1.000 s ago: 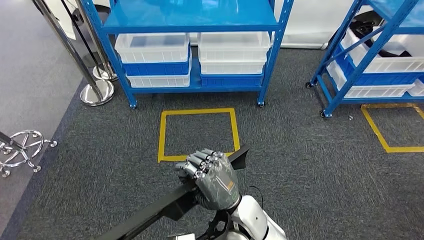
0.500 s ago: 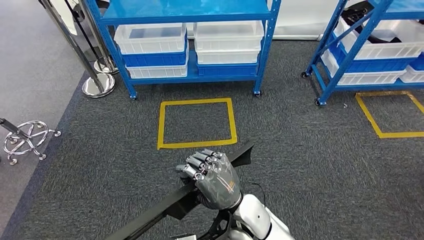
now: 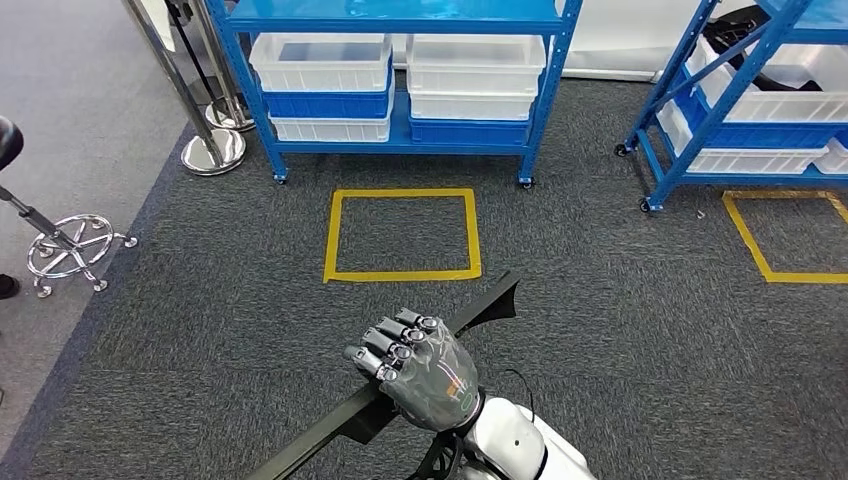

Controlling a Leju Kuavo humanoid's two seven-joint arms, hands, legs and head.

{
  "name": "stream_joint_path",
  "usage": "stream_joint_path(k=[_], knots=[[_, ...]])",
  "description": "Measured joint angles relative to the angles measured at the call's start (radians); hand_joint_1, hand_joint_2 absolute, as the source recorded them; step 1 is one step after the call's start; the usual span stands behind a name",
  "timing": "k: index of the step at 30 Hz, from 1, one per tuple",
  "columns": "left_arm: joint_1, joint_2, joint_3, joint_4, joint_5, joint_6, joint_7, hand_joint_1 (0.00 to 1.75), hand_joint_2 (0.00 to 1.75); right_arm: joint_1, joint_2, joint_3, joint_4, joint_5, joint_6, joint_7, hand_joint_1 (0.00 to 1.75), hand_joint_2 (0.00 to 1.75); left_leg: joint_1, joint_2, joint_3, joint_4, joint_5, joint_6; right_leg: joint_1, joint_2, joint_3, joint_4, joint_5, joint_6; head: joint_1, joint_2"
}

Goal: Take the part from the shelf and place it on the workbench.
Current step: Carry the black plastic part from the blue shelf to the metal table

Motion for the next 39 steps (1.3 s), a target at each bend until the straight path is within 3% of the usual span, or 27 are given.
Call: stream_joint_path(k=[2,4,5,6,7,8,10,12,14,16,18,19,20,21,22,23,25,26,27,29,30,32,34,35,36,37,39], knots=[[-0.001,-0.003,-0.003,0.000,-0.002,0.003,-0.001,0.00,1.75,0.001,-0.002,0.000,-0.007,0.008,-0.001,0.001,1.75,1.75,0.006,-0.012,-0.003,-0.009,0.014,0.013,-0.004,0.024,-0.034,0.076,-0.052,0.011,0.000,0.000],[-0.001,-0.004,-0.007,0.000,-0.005,0.005,-0.002,0.00,1.75,0.007,-0.003,0.000,-0.011,0.011,-0.001,-0.002,1.75,1.75,0.005,-0.027,-0.015,-0.008,0.022,0.018,-0.011,0.041,-0.092,0.203,-0.119,0.021,0.000,0.000],[-0.001,-0.004,-0.010,0.000,-0.006,0.005,-0.003,0.00,1.75,0.010,-0.004,0.000,-0.012,0.011,-0.001,-0.005,1.75,1.75,0.005,-0.036,-0.021,-0.005,0.025,0.017,-0.014,0.042,-0.112,0.249,-0.133,0.024,0.000,0.000],[-0.001,-0.004,-0.012,0.000,-0.007,0.006,-0.004,0.00,1.75,0.013,-0.004,0.000,-0.012,0.011,-0.001,-0.009,1.75,1.75,0.006,-0.045,-0.026,-0.002,0.027,0.016,-0.017,0.042,-0.117,0.262,-0.128,0.027,0.000,0.000],[-0.002,-0.005,-0.014,0.000,-0.007,0.006,-0.004,0.00,1.75,0.015,-0.005,0.000,-0.013,0.011,-0.001,-0.011,1.75,1.75,0.007,-0.056,-0.029,0.003,0.028,0.014,-0.021,0.044,-0.101,0.234,-0.103,0.029,0.000,0.000],[-0.003,-0.006,-0.015,0.000,-0.007,0.006,-0.005,0.00,1.75,0.016,-0.005,0.000,-0.014,0.011,-0.001,-0.013,1.75,1.75,0.008,-0.067,-0.032,0.008,0.027,0.011,-0.025,0.051,-0.068,0.173,-0.066,0.030,0.000,0.000],[-0.006,-0.008,-0.017,0.000,-0.008,0.006,-0.005,0.00,1.75,0.017,-0.005,0.000,-0.019,0.010,-0.002,-0.014,1.75,1.75,0.007,-0.086,-0.040,0.020,0.026,0.002,-0.031,0.086,-0.001,0.047,-0.020,0.029,0.000,0.000],[-0.009,-0.008,-0.017,0.000,-0.008,0.007,-0.005,0.00,1.75,0.019,-0.005,-0.001,-0.022,0.010,-0.002,-0.014,1.75,1.75,0.007,-0.102,-0.051,0.027,0.029,-0.012,-0.029,0.107,0.018,0.002,-0.016,0.023,0.000,0.000],[-0.009,-0.009,-0.018,0.000,-0.008,0.007,-0.005,0.00,1.75,0.019,-0.005,-0.002,-0.024,0.011,-0.002,-0.014,1.75,1.75,0.008,-0.113,-0.061,0.027,0.033,-0.024,-0.029,0.091,0.014,-0.002,-0.010,0.012,0.000,0.000],[-0.010,-0.008,-0.018,0.000,-0.008,0.008,-0.004,0.00,1.75,0.018,-0.004,-0.002,-0.027,0.011,-0.002,-0.014,1.75,1.75,0.007,-0.090,-0.077,0.057,0.011,-0.033,-0.033,0.070,0.012,-0.008,-0.003,-0.005,-0.001,0.000],[-0.012,-0.006,-0.018,0.000,-0.008,0.009,-0.004,0.00,1.75,0.020,-0.004,-0.002,-0.030,0.012,-0.002,-0.014,1.75,1.75,0.007,-0.055,-0.121,0.164,-0.054,-0.041,-0.030,0.047,0.009,-0.011,0.001,-0.015,-0.001,0.000],[-0.013,-0.004,-0.018,0.000,-0.008,0.009,-0.004,0.00,1.75,0.021,-0.004,-0.002,-0.030,0.013,-0.002,-0.014,1.75,1.75,0.007,-0.049,-0.148,0.234,-0.088,-0.045,-0.028,0.034,0.006,-0.010,0.001,-0.017,-0.001,0.000],[-0.015,-0.003,-0.018,0.000,-0.007,0.010,-0.004,0.00,1.75,0.023,-0.004,-0.002,-0.030,0.015,-0.002,-0.014,1.75,1.75,0.007,-0.047,-0.167,0.288,-0.110,-0.047,-0.025,0.021,0.003,-0.008,0.001,-0.018,-0.001,0.000],[-0.015,-0.002,-0.018,0.000,-0.007,0.010,-0.004,0.00,1.75,0.024,-0.004,-0.003,-0.030,0.018,-0.002,-0.015,1.75,1.75,0.007,-0.046,-0.171,0.311,-0.114,-0.047,-0.023,0.008,0.001,-0.007,0.001,-0.018,-0.001,0.000],[-0.015,-0.002,-0.018,0.000,-0.007,0.010,-0.003,0.00,1.75,0.025,-0.004,-0.003,-0.031,0.020,-0.002,-0.015,1.75,1.75,0.007,-0.043,-0.154,0.294,-0.098,-0.046,-0.022,-0.003,0.000,-0.005,0.001,-0.018,-0.001,0.000],[-0.013,-0.001,-0.018,0.000,-0.008,0.009,0.000,0.00,1.75,0.025,-0.004,-0.003,-0.031,0.023,-0.002,-0.015,1.75,1.75,0.007,-0.035,-0.120,0.239,-0.069,-0.044,-0.020,-0.013,0.000,-0.004,0.001,-0.018,-0.001,0.000],[-0.006,-0.001,-0.018,0.000,-0.008,0.009,0.004,0.00,1.75,0.025,-0.004,-0.003,-0.034,0.027,-0.002,-0.015,1.75,1.75,0.001,0.006,-0.045,0.096,-0.020,-0.035,-0.016,-0.030,0.001,-0.002,0.000,-0.015,-0.001,0.000],[-0.003,-0.001,-0.018,0.000,-0.008,0.009,0.006,0.00,1.75,0.025,-0.004,-0.004,-0.036,0.028,-0.002,-0.015,1.75,1.75,-0.003,0.023,-0.024,0.049,-0.009,-0.028,-0.013,-0.038,0.000,-0.001,0.001,-0.011,-0.001,0.000],[-0.001,-0.001,-0.018,0.000,-0.008,0.009,0.006,0.00,1.75,0.025,-0.004,-0.004,-0.038,0.029,-0.002,-0.015,1.75,1.75,-0.007,0.032,-0.017,0.027,-0.007,-0.022,-0.011,-0.047,-0.001,-0.001,0.002,-0.007,-0.001,0.000],[0.001,-0.001,-0.018,0.000,-0.008,0.009,0.006,0.00,1.75,0.024,-0.003,-0.005,-0.039,0.030,-0.002,-0.016,1.75,1.75,-0.008,0.017,-0.021,0.020,-0.002,-0.009,-0.009,-0.066,0.000,-0.004,0.004,0.003,0.000,0.000],[0.001,-0.002,-0.018,0.000,-0.008,0.009,0.006,0.00,1.75,0.024,-0.003,-0.005,-0.041,0.031,-0.002,-0.016,1.75,1.75,-0.006,0.007,-0.021,0.015,0.003,-0.002,-0.010,-0.063,0.000,-0.001,0.000,0.009,-0.001,0.000],[0.000,-0.004,-0.018,0.000,-0.008,0.009,0.006,0.00,1.75,0.025,-0.003,-0.006,-0.045,0.035,-0.003,-0.016,1.75,1.75,0.000,-0.012,-0.020,0.006,0.015,0.011,-0.012,-0.017,-0.019,0.050,-0.038,0.020,0.000,0.000],[-0.002,-0.006,-0.019,0.000,-0.009,0.009,0.006,0.00,1.75,0.030,-0.005,-0.008,-0.047,0.041,-0.004,-0.015,1.75,1.75,0.002,-0.031,-0.026,0.006,0.021,0.019,-0.016,0.032,-0.076,0.176,-0.105,0.025,0.000,0.000],[-0.002,-0.006,-0.019,0.000,-0.009,0.009,0.006,0.00,1.75,0.034,-0.005,-0.009,-0.047,0.045,-0.004,-0.015,1.75,1.75,0.001,-0.042,-0.028,0.007,0.022,0.020,-0.017,0.039,-0.105,0.236,-0.128,0.026,0.000,0.000],[-0.002,-0.007,-0.019,0.000,-0.009,0.009,0.006,0.00,1.75,0.038,-0.006,-0.010,-0.047,0.048,-0.004,-0.015,1.75,1.75,0.001,-0.055,-0.030,0.008,0.023,0.021,-0.017,0.042,-0.123,0.271,-0.132,0.027,0.000,0.000],[-0.003,-0.007,-0.019,0.000,-0.009,0.010,0.005,0.00,1.75,0.042,-0.007,-0.010,-0.047,0.051,-0.004,-0.015,1.75,1.75,0.001,-0.069,-0.031,0.011,0.023,0.021,-0.018,0.043,-0.122,0.265,-0.114,0.026,0.000,0.000],[-0.003,-0.009,-0.019,0.000,-0.009,0.010,0.004,0.00,1.75,0.044,-0.008,-0.011,-0.049,0.055,-0.004,-0.015,1.75,1.75,0.002,-0.096,-0.032,0.017,0.022,0.017,-0.020,0.062,-0.071,0.152,-0.041,0.021,0.001,0.000]])
